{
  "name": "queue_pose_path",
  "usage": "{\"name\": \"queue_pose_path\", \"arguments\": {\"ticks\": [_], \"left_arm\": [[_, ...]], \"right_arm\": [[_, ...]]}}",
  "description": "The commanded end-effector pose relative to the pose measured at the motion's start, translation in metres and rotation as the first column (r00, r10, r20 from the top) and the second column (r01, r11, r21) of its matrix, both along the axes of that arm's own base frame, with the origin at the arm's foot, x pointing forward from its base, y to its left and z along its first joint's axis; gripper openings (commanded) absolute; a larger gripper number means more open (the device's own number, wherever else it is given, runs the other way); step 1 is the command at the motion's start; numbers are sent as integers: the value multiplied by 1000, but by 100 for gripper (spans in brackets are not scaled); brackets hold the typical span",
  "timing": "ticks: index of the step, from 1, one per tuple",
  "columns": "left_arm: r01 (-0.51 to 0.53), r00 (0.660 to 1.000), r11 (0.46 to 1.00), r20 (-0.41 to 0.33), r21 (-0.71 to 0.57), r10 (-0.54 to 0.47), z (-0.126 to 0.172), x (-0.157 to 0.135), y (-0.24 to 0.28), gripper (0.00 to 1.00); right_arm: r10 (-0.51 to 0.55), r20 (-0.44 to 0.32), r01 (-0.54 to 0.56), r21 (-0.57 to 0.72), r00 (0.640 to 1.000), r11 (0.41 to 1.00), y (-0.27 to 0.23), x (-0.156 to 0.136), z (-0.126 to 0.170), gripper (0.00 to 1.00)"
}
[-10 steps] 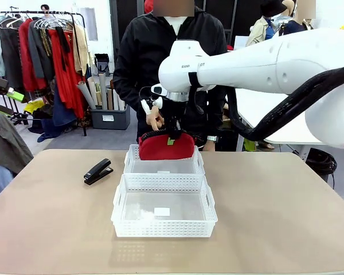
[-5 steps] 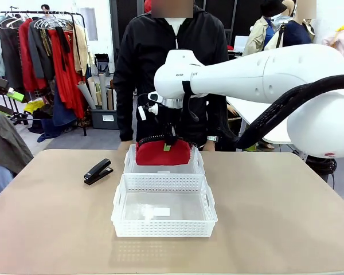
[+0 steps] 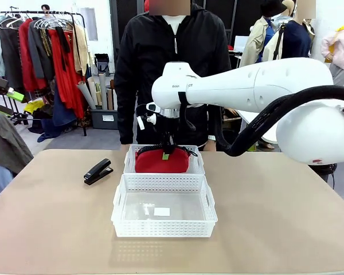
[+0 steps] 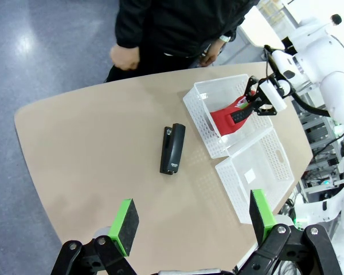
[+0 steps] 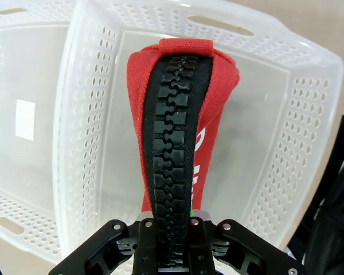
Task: Distribute items into two baskets.
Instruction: Place the picked Pencil pouch into the Organizing basket as instructed by the person.
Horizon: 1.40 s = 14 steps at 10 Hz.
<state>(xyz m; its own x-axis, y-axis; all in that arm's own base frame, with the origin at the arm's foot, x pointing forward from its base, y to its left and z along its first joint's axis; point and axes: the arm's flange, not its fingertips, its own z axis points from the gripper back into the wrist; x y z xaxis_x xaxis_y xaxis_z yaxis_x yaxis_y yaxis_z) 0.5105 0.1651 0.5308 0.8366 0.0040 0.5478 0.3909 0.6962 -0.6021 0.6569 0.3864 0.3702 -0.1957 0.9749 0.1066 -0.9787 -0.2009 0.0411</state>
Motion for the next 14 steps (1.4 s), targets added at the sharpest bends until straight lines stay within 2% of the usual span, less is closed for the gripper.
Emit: {"name": "queue_pose_path", "arguments": {"ticks": [1,2,3,7,8,14], "left_arm": [[-3,1000,1000,5,-9,3,1,0,0,100],[-3,1000,1000,5,-9,3,1,0,0,100],[-3,1000,1000,5,-9,3,1,0,0,100],[-3,1000,1000,5,-9,3,1,0,0,100],[-3,1000,1000,5,-9,3,1,0,0,100],[-3,1000,1000,5,-9,3,1,0,0,100]], "right_arm": [[-27,-16,27,-35,999,999,12,17,6,0],[-30,-28,29,-39,999,999,13,18,3,0],[-35,-36,33,-42,999,999,14,19,1,10],[-38,-55,36,-31,998,999,12,19,3,86],[-42,-62,40,-36,997,999,10,18,5,100],[-104,-58,105,13,993,994,-7,-12,54,100]]}}
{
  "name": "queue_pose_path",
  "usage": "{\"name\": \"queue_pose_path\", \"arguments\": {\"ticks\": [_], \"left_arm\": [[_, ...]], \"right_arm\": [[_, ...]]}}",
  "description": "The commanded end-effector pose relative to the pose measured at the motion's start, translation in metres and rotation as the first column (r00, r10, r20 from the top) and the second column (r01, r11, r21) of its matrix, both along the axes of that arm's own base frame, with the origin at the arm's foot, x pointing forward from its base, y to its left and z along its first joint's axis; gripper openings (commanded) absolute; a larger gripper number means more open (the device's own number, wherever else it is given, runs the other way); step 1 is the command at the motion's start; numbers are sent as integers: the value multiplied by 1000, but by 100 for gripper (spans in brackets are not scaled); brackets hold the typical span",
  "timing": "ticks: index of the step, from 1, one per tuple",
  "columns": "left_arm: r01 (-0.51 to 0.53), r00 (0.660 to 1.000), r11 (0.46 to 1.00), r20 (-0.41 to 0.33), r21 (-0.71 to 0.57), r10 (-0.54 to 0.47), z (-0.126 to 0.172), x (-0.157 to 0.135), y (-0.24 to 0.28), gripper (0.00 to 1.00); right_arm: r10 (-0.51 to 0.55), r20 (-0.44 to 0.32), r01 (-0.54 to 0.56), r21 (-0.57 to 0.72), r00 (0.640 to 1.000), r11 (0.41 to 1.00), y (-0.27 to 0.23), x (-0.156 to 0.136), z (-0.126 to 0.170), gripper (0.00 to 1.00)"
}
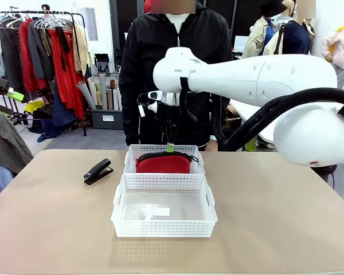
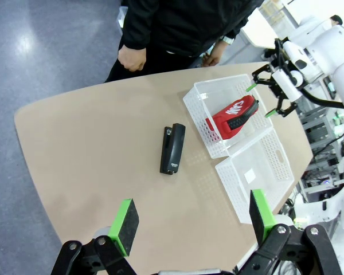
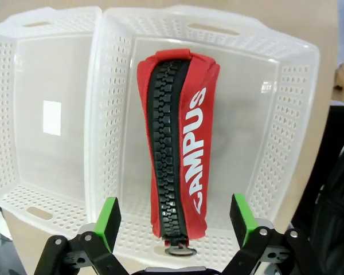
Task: Distribute items into two baskets.
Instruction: Place the picked Pencil pouch into the Organizing basket as instructed by the person, then pick up the Stapler that the person points to.
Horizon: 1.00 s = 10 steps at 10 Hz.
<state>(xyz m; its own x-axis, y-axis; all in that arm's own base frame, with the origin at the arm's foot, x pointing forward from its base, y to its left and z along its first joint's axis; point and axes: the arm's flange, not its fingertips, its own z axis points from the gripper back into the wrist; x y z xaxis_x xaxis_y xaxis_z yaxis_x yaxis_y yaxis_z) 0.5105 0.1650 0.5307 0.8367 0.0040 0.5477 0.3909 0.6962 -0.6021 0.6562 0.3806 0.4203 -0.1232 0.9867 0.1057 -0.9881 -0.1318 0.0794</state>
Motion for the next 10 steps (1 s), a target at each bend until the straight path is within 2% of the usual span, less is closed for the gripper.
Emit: {"name": "queue_pose_path", "arguments": {"ticks": [1,3,4,10], "left_arm": [[-3,1000,1000,5,-9,3,1,0,0,100],[-3,1000,1000,5,-9,3,1,0,0,100],[-3,1000,1000,5,-9,3,1,0,0,100],[-3,1000,1000,5,-9,3,1,0,0,100]], "right_arm": [[-36,-13,36,32,999,999,-2,-15,8,100],[-14,-12,15,26,1000,1000,-5,-20,14,100],[-8,5,8,13,1000,1000,1,-4,13,100],[-8,5,8,13,1000,1000,1,-4,13,100]]}}
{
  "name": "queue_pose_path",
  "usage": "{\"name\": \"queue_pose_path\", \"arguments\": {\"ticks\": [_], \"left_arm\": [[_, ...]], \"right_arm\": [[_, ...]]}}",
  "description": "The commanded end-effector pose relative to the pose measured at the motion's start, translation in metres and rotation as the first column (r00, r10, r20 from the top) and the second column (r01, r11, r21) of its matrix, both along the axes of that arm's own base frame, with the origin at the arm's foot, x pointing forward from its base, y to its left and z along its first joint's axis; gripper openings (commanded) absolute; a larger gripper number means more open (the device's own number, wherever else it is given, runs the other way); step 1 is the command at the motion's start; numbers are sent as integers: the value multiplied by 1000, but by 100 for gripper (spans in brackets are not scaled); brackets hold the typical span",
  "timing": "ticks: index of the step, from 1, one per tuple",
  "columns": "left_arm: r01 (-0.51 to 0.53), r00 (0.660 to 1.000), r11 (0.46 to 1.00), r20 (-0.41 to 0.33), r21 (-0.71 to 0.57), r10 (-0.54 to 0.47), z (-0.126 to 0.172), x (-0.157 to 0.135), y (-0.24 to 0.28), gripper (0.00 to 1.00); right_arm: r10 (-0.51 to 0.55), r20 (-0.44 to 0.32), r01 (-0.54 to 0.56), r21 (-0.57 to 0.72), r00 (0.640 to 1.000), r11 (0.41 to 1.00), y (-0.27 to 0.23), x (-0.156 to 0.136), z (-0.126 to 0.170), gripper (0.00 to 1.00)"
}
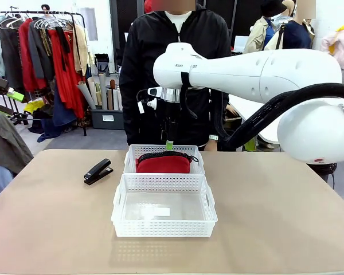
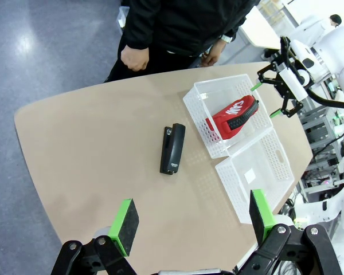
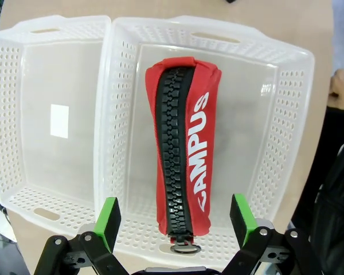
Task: Distribute items into two baskets.
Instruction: Pick up the Stapler that the person points to.
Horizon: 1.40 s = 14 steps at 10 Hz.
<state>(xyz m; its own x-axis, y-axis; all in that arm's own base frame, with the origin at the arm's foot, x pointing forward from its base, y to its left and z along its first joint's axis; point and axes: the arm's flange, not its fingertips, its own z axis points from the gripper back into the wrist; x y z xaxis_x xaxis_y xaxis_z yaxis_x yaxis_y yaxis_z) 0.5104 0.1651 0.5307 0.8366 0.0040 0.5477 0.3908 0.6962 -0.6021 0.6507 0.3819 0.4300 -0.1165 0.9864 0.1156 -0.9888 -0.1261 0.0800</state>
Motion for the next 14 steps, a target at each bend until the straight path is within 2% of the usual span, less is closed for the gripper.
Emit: {"name": "queue_pose_path", "arguments": {"ticks": [1,7,8,9,12,14], "left_arm": [[-3,1000,1000,5,-9,3,1,0,0,100],[-3,1000,1000,5,-9,3,1,0,0,100],[-3,1000,1000,5,-9,3,1,0,0,100],[-3,1000,1000,5,-9,3,1,0,0,100],[-3,1000,1000,5,-9,3,1,0,0,100],[-3,1000,1000,5,-9,3,1,0,0,100]], "right_arm": [[-1,7,1,3,1000,1000,0,1,3,100],[0,0,0,0,1000,1000,0,0,0,100],[-75,-17,75,21,997,997,-4,8,10,100],[-137,-51,139,49,989,989,-15,17,24,100],[-208,-173,234,150,963,961,-67,21,55,100],[-255,-298,322,201,920,925,-116,24,65,100]]}}
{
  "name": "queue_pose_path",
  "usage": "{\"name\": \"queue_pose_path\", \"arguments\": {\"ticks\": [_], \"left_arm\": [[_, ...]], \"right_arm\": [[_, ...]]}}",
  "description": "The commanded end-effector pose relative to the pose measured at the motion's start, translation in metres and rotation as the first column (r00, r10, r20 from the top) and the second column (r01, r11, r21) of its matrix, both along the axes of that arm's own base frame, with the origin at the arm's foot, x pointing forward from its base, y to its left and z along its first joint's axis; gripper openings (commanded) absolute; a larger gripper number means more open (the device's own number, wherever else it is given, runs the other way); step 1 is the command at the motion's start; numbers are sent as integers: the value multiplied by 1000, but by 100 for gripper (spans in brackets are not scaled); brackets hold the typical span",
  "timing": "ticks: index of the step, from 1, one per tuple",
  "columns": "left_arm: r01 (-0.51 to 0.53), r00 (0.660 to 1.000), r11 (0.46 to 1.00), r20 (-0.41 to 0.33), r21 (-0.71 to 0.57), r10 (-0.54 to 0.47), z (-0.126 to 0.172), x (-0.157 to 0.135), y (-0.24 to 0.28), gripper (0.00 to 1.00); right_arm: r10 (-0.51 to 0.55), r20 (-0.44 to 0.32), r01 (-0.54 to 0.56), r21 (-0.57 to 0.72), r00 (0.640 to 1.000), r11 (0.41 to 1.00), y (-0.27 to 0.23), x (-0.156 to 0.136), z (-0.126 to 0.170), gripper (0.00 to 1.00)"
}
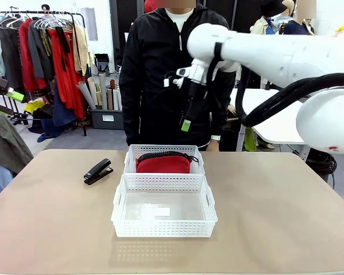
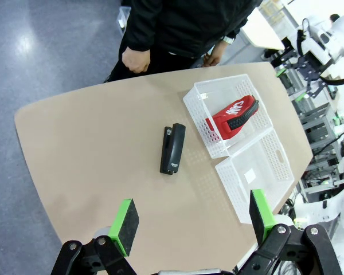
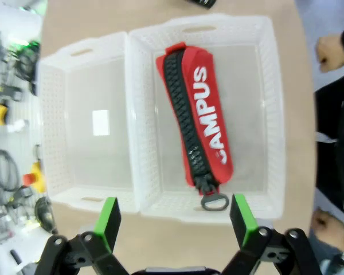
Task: Distribute items into two baskets.
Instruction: Pick up the Stapler that the person points to.
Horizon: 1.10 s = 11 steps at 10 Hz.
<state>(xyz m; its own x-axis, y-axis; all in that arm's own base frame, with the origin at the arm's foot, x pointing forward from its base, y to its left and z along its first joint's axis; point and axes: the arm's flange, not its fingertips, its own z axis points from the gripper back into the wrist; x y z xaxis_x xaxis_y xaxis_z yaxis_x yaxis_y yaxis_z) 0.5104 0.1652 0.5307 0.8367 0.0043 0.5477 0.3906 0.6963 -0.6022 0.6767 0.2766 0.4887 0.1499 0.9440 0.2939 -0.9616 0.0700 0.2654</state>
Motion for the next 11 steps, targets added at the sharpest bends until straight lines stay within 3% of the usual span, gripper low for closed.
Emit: {"name": "queue_pose_path", "arguments": {"ticks": [1,5,9,11], "left_arm": [[-3,1000,1000,5,-9,3,1,0,0,100],[-3,1000,1000,5,-9,3,1,0,0,100],[-3,1000,1000,5,-9,3,1,0,0,100],[-3,1000,1000,5,-9,3,1,0,0,100]], "right_arm": [[-121,-138,135,96,983,986,-38,-5,10,100],[-306,-257,368,241,917,898,-124,-52,21,100],[-506,-318,594,333,802,732,-218,-112,10,100],[-565,-354,667,393,745,633,-264,-124,9,100]]}}
